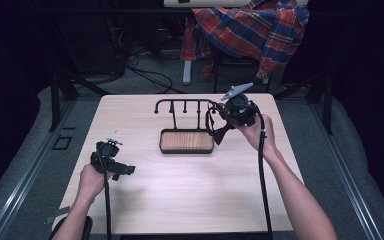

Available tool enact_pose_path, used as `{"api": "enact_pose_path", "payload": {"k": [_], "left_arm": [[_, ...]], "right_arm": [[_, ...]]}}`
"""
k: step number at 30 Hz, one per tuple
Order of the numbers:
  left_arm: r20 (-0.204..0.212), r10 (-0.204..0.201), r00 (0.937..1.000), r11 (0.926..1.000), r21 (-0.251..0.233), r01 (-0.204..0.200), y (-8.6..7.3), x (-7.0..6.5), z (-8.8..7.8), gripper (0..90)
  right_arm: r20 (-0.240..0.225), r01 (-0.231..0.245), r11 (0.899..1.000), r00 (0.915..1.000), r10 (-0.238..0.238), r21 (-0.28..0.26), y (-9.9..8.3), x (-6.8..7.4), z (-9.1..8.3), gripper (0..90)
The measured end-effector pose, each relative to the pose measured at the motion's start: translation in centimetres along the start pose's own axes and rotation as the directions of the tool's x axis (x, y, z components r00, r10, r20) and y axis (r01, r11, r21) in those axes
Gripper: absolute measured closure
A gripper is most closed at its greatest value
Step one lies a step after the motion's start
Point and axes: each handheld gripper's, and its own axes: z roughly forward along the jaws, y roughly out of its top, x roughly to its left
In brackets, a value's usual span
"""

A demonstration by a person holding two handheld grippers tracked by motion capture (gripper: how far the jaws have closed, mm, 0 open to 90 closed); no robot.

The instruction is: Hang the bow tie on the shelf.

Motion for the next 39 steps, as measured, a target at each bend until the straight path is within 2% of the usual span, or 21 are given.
{"api": "enact_pose_path", "payload": {"k": [12,23,27,28,32,39], "left_arm": [[0.001,0.005,1.0000,1.0000,0.004,-0.005,0.0,0.0,0.0,0.5],[0.002,0.006,1.0000,0.9999,0.009,-0.006,0.0,0.0,0.0,0.6],[0.002,0.007,1.0000,0.9999,0.009,-0.007,0.0,0.0,0.1,0.6],[0.002,0.008,1.0000,0.9999,0.008,-0.008,0.0,0.0,0.1,0.6],[0.002,0.011,0.9999,0.9999,0.013,-0.011,0.0,-0.1,0.1,0.6],[0.000,0.013,0.9999,0.9998,0.014,-0.013,0.0,-0.1,0.1,0.7]], "right_arm": [[0.021,-0.054,0.999,0.9983,0.054,0.009,-0.3,-1.3,2.1,88.8],[0.017,-0.089,0.996,0.9959,0.089,0.025,-1.1,-1.8,3.6,88.5],[0.006,-0.097,0.994,0.9953,0.097,0.043,-1.3,-2.0,4.2,88.3],[-0.007,-0.114,0.993,0.9934,0.115,0.042,-1.6,-2.1,4.7,88.1],[-0.032,-0.130,0.990,0.9907,0.133,0.062,-1.8,-2.3,5.3,87.8],[-0.059,-0.133,0.988,0.9887,0.138,0.081,-2.1,-2.3,6.2,86.9]]}}
